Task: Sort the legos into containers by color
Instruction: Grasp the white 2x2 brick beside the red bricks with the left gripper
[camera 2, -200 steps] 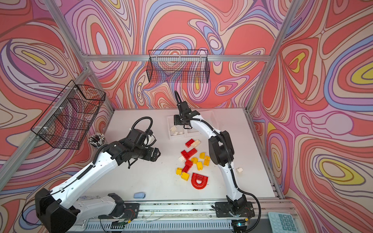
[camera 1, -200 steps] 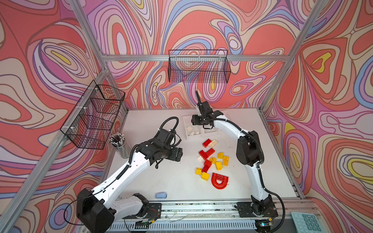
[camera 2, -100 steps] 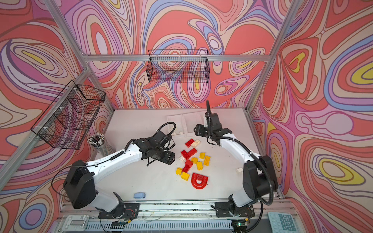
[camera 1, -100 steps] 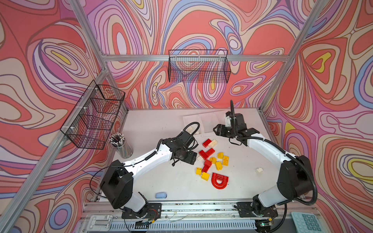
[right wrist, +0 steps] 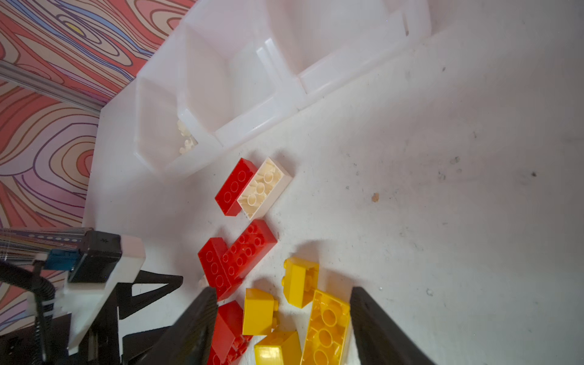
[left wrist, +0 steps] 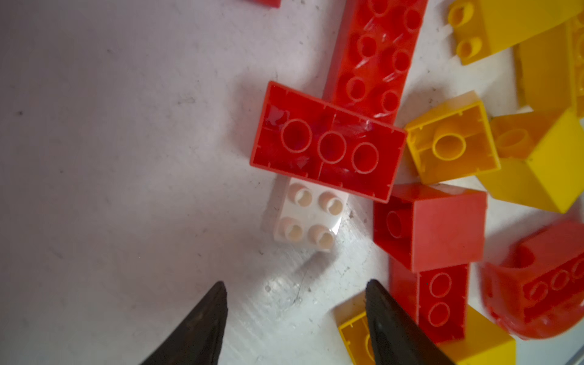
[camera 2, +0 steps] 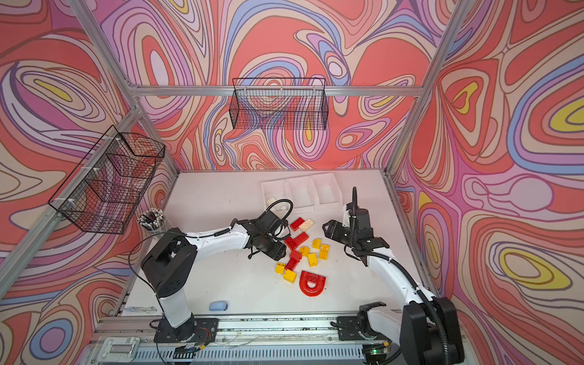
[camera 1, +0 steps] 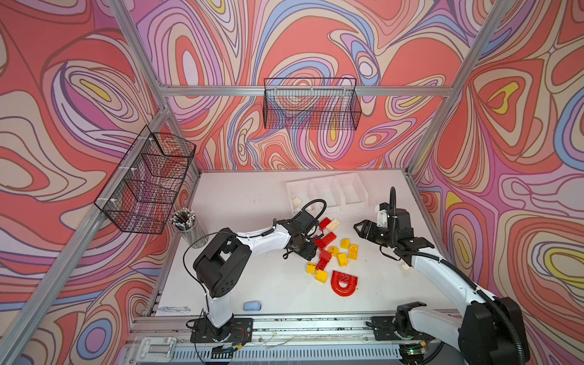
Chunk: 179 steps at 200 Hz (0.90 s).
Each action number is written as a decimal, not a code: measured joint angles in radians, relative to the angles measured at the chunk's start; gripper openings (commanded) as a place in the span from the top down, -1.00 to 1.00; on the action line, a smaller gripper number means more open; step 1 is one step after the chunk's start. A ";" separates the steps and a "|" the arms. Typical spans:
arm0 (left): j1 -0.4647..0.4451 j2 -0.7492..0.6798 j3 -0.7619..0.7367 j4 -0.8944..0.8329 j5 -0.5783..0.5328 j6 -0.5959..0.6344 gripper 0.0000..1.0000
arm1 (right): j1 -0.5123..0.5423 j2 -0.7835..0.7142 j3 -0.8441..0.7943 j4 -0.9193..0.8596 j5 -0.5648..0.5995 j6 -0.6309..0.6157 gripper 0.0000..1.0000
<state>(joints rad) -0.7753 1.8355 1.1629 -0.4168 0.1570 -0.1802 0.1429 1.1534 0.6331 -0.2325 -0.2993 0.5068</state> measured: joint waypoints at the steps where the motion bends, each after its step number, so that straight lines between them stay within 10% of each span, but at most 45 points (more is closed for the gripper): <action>1: 0.000 0.001 0.001 0.001 0.000 0.002 -0.32 | 0.000 0.000 -0.002 0.001 0.000 0.000 -0.40; 179: -0.018 0.100 0.055 0.101 -0.034 0.117 0.50 | -0.004 0.040 -0.045 0.069 -0.058 0.011 -0.40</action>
<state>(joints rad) -0.7933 1.9354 1.2179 -0.3161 0.1226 -0.0635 0.1387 1.1934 0.5884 -0.1638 -0.3573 0.5179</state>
